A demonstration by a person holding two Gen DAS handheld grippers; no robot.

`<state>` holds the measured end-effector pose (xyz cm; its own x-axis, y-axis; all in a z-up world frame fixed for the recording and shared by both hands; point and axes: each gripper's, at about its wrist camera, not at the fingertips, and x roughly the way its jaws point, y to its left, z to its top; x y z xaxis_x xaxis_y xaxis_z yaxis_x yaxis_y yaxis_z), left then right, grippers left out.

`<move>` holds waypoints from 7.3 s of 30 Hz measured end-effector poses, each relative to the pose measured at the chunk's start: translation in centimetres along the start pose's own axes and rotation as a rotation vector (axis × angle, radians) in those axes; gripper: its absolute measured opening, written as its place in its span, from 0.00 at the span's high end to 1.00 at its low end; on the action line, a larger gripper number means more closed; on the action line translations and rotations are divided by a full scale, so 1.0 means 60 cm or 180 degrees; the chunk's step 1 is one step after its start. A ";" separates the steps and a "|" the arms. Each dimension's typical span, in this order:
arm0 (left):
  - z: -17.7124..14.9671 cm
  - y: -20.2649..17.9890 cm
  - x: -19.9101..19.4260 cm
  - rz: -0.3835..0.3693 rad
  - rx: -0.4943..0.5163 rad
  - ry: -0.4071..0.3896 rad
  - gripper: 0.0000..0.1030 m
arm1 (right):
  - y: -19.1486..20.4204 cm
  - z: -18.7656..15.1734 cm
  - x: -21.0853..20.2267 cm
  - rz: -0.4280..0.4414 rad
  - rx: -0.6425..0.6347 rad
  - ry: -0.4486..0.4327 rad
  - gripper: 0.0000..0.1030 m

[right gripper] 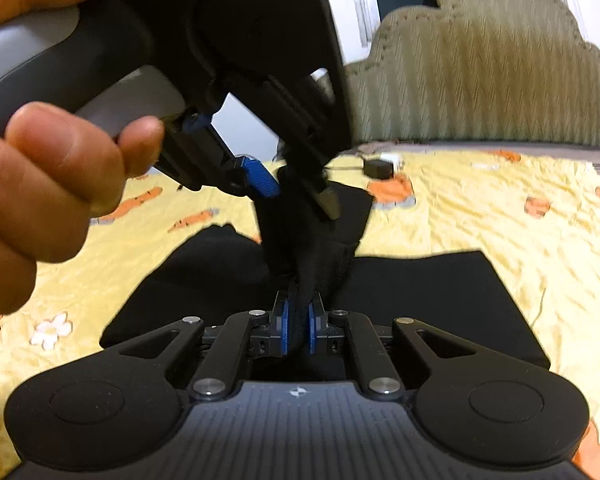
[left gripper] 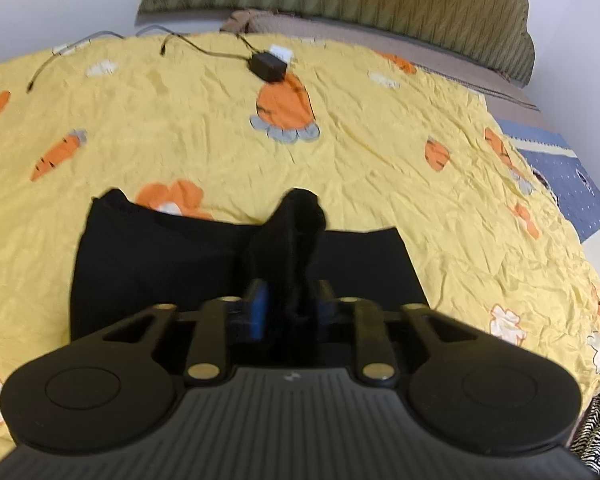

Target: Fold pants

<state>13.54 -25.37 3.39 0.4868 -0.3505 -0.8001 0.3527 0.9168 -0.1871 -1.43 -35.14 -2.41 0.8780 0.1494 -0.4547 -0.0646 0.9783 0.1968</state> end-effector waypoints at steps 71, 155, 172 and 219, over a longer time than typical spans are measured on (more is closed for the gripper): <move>-0.012 -0.017 0.047 0.0092 0.0155 -0.0003 0.11 | -0.273 -0.008 -0.001 -0.0167 0.1903 0.0063 0.86; -0.069 0.023 0.039 0.0183 0.0358 0.0023 0.00 | -0.218 -0.001 -0.013 -0.0293 0.0263 0.0530 0.83; -0.123 0.112 0.059 0.0252 0.0289 0.0289 0.00 | -0.187 0.110 0.193 0.0001 0.0413 0.0839 0.55; -0.130 0.210 -0.003 0.0870 0.0101 -0.0196 0.00 | 0.024 0.070 0.074 -0.0143 0.0031 0.0113 0.18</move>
<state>11.65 -12.26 -3.27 0.6145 -0.1029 -0.7822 0.2260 0.9729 0.0496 4.37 -33.65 -0.47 0.8625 0.1105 -0.4938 -0.0206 0.9827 0.1839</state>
